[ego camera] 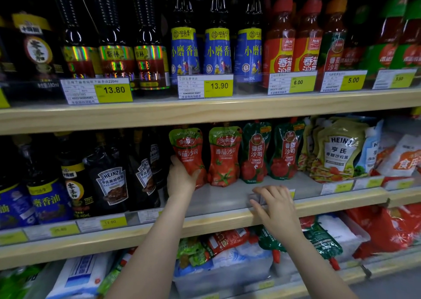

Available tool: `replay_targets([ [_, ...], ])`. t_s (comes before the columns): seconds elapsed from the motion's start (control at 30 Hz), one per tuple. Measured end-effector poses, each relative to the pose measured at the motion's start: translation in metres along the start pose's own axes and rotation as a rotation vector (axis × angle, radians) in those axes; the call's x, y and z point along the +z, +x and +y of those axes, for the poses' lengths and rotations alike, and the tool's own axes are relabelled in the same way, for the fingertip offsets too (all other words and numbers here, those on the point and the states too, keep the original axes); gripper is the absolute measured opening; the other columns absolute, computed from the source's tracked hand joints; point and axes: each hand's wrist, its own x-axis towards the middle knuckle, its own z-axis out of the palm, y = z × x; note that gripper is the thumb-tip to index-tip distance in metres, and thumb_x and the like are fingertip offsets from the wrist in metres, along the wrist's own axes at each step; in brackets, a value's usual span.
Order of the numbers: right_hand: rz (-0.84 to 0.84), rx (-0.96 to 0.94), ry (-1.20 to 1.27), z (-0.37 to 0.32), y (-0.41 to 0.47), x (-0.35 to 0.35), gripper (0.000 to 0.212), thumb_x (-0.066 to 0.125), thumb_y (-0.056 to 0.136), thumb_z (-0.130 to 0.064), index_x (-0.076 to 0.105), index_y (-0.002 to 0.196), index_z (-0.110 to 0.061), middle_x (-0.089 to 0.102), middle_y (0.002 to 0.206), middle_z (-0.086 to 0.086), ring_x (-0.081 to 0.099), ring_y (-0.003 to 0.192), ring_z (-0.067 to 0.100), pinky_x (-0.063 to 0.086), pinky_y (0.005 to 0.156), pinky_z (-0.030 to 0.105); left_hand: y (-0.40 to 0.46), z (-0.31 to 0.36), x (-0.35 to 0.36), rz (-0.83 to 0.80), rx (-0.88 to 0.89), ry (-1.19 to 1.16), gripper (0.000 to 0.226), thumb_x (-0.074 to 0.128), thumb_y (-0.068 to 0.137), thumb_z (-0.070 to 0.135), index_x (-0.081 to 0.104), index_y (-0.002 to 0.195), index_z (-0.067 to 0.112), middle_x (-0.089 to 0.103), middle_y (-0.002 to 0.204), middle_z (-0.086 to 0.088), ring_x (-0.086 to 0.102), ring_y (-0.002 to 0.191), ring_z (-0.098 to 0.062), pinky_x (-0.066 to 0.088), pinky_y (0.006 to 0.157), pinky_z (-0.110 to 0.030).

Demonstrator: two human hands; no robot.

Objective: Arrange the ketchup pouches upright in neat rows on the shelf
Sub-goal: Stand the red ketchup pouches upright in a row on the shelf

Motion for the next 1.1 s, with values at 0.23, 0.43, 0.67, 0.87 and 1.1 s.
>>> replay_targets([
  [0.23,-0.019,0.016,-0.005,-0.004,0.0,-0.001,0.025,0.067,0.082,-0.03,0.064,0.104,-0.018,0.061,0.093,0.0,0.052,0.092,0.023,0.039,0.087,0.036,-0.035,0.0,-0.018,0.093,0.189,0.001,0.073,0.067,0.081,0.041,0.035,0.135,0.003,0.052,0.122,-0.018,0.052,0.11,-0.035,0.049,0.081,-0.043],
  [0.43,-0.119,-0.066,-0.041,-0.035,-0.001,0.003,0.031,0.059,0.087,-0.034,0.06,0.115,-0.02,0.063,0.103,-0.001,0.055,0.103,0.024,0.03,0.107,0.044,-0.088,-0.048,-0.049,0.126,0.459,0.208,0.043,0.063,0.086,0.031,0.053,0.122,0.01,0.061,0.112,-0.006,0.057,0.103,-0.025,0.048,0.084,-0.039],
  [0.67,-0.126,-0.264,0.012,-0.106,-0.003,0.033,0.038,0.057,0.084,-0.031,0.057,0.121,-0.021,0.062,0.102,0.0,0.053,0.098,0.023,0.027,0.098,0.037,-0.097,-0.088,-0.075,0.082,0.709,0.311,0.028,0.071,0.079,0.017,0.065,0.106,0.011,0.067,0.102,-0.001,0.063,0.097,-0.022,0.041,0.099,-0.04],
  [0.87,-0.004,-0.191,0.048,-0.12,-0.009,0.047,0.036,0.043,0.085,-0.037,0.06,0.113,-0.021,0.061,0.098,0.0,0.05,0.095,0.023,0.024,0.099,0.035,-0.117,-0.142,-0.095,0.121,0.742,0.236,0.035,0.06,0.082,0.018,0.06,0.116,0.01,0.059,0.124,-0.003,0.049,0.12,-0.018,0.034,0.108,-0.041],
  [1.1,0.0,-0.168,0.08,-0.147,-0.013,0.062,0.033,0.051,0.086,-0.035,0.058,0.114,-0.019,0.059,0.1,0.004,0.049,0.101,0.028,0.018,0.11,0.043,-0.154,-0.234,-0.12,-0.043,0.499,0.333,0.044,0.053,0.084,0.04,0.061,0.113,0.008,0.062,0.114,-0.008,0.054,0.107,-0.019,0.047,0.091,-0.036],
])
